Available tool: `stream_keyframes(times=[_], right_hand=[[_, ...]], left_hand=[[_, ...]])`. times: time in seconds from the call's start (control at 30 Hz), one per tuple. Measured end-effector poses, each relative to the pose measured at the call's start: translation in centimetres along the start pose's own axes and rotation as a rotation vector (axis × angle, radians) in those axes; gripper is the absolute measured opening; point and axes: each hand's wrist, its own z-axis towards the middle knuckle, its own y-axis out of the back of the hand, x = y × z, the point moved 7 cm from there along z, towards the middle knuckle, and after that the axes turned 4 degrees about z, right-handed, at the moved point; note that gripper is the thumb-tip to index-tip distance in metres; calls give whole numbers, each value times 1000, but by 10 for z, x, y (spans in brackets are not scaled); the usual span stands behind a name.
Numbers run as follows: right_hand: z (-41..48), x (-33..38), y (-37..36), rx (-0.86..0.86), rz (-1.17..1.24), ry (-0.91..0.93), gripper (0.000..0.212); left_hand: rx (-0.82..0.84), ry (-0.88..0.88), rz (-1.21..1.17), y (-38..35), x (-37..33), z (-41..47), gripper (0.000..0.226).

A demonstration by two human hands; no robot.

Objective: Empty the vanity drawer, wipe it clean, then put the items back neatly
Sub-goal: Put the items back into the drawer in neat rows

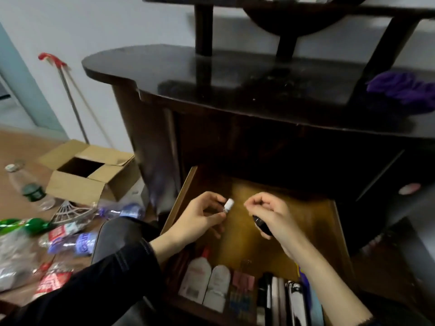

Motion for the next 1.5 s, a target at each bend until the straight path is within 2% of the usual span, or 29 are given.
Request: stream_keyframes(times=[0.13,0.5,0.57,0.7,0.77,0.93,1.13,1.23,1.4,1.5], right_hand=[[15,-46,-25,71,8,-127,12],[31,-65,-45,58,-6,-152,5],[34,-69,-43,58,-17,-164,4],[39,-76,-48,103,-65,-170,9],[45,-80,-55,136,-138,-185,9],[66,-85,-79,202,-286,-192,6],[84,-99,-99,296,-447,-301,6],[92,-106,-105,317,-536,-345,12],[96,-122,-115,281,-607,-379,17],[92,-130,-116,262,-673,-386,26]], left_hand=[[-54,87,85,6,38,3,28],[-8,89,199,17,42,-5,31],[-43,-11,338,25,33,-9,31],[-207,-405,883,49,2,-26,27],[-241,-419,999,58,5,-27,31],[-220,-266,871,70,31,-22,35],[-216,-261,818,73,34,-21,29],[-209,-248,814,73,35,-22,26],[-217,-242,806,74,37,-22,23],[-219,-248,806,74,37,-21,23]])
